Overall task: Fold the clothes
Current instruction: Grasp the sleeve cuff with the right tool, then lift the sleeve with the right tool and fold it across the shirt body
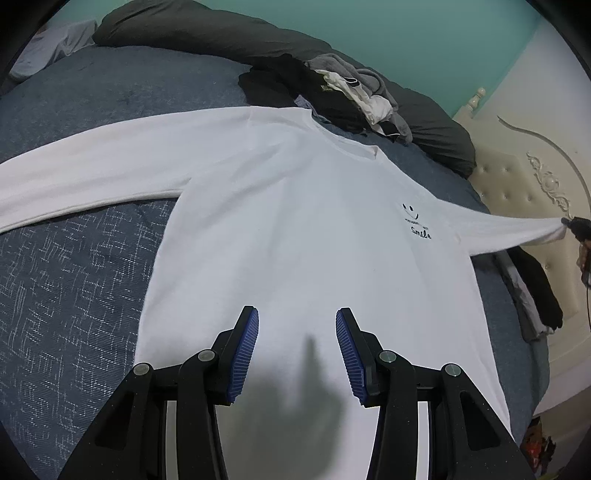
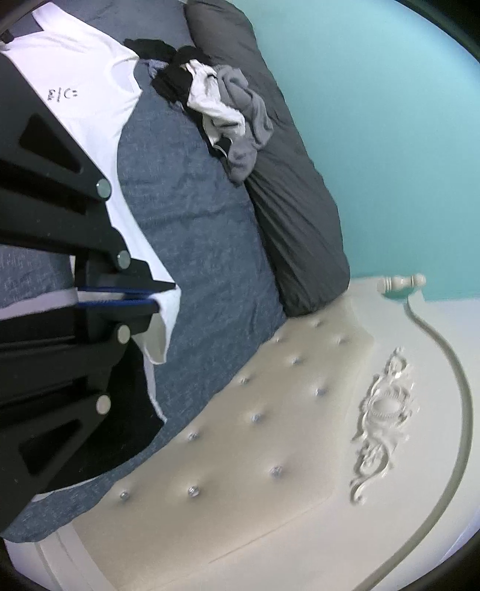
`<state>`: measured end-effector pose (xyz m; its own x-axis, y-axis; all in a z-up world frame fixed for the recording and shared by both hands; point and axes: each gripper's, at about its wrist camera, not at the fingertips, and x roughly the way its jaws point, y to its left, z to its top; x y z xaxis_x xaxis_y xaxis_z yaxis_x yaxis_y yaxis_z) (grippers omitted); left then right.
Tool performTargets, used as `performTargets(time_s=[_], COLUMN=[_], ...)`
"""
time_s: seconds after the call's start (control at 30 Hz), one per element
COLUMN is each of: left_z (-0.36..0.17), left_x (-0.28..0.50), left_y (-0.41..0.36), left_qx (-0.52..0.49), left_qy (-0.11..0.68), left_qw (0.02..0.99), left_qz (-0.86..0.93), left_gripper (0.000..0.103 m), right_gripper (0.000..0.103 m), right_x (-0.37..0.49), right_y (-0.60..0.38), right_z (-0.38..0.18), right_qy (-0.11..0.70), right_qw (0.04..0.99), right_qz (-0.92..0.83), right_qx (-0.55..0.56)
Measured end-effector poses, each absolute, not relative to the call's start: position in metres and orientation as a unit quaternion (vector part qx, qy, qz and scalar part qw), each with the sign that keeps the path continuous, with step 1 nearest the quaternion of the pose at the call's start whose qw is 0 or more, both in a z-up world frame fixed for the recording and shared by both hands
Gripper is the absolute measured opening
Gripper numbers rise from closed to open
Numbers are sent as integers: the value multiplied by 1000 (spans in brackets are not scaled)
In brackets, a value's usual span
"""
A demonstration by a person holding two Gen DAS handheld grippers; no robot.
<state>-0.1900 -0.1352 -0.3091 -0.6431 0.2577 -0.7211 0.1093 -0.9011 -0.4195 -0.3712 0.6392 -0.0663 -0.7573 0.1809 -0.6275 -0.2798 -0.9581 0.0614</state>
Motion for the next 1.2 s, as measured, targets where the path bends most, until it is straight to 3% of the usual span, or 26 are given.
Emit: performTargets(time_s=[0.27,0.67,0.9,1.2], left_z=[-301,-286,-278,-280], left_x=[-182,-156,-144,-135], left_y=[-137,-138,-144,-157], left_qx=[-412,-399,-392,-394], left_qy=[-221,-189,-187,-192], left_qw=[46,53,58,58], left_qz=[883,896,899,897], left_gripper=[48,48,48,48], right_gripper=[2,2,2,2], right_x=[-369,-355,-324,-298], right_y=[567,325,182,84], right_z=[-49,-13,-68,-187], right_qy=[54,-32,-71,-59], right_qw=[36,-179,-288,-334], right_qz=[948,930,885,834], right_qx=[-310,-320,-360,-435])
